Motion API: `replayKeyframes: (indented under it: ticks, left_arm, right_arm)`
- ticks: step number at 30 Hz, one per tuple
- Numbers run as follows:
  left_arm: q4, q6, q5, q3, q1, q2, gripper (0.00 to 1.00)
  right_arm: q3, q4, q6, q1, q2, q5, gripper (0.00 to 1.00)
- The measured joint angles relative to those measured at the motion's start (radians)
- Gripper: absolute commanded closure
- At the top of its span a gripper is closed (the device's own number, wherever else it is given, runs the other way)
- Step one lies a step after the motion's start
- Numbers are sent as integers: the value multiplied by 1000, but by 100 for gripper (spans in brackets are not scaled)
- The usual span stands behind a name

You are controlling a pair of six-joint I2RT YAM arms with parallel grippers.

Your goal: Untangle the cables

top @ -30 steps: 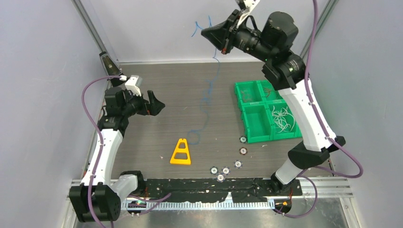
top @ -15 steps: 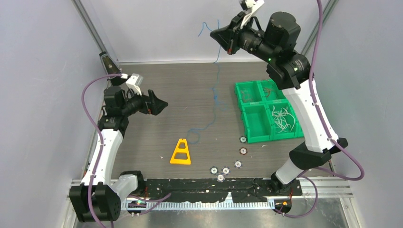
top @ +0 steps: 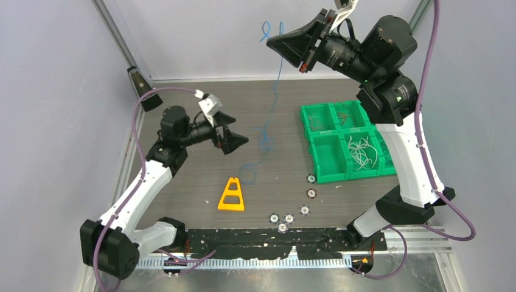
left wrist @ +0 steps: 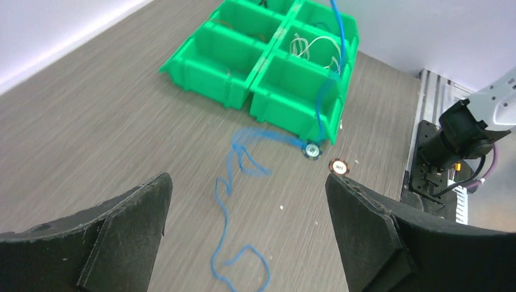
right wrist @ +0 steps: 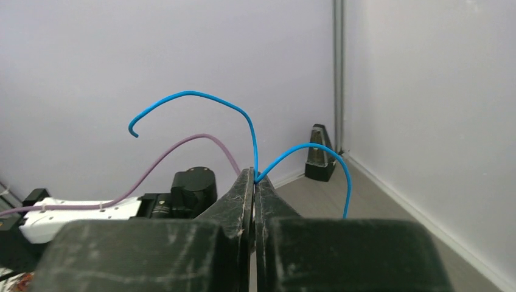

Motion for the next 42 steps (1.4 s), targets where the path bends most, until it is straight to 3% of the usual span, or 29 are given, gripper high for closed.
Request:
replayKeyframes:
  ticks: [8,10,13,15,22,28,30,37,42]
  left_arm:
    - [159,-9,-26,197,-214,241,3]
    - [191,-19,-19,220,-249,294,12]
    - [210,-49,11,226,-280,357,32]
    - [207,-64,35,225,-286,389,36]
    - [218,-68,93,105,-284,364,28]
    - [231,-80,59,87,-265,329,19]
    - [241,-88,30,67,-234,286,12]
    - [241,-29,-124,-66,-206,-41,2]
    - [294,27,-232,-68,-211,3,2]
  right_arm:
    - [-37,6,72,2,29,-55,95]
    - [-40,6,79,2,34,-58,95]
    - [-43,6,81,2,35,-58,94]
    - [-43,6,80,2,35,-56,95]
    - [-37,6,82,-16,47,-45,95]
    - [-24,6,98,-27,81,-43,95]
    - [-24,6,106,-27,91,-43,95]
    - [-29,14,136,-27,99,-55,95]
    - [-29,36,163,-27,106,-80,95]
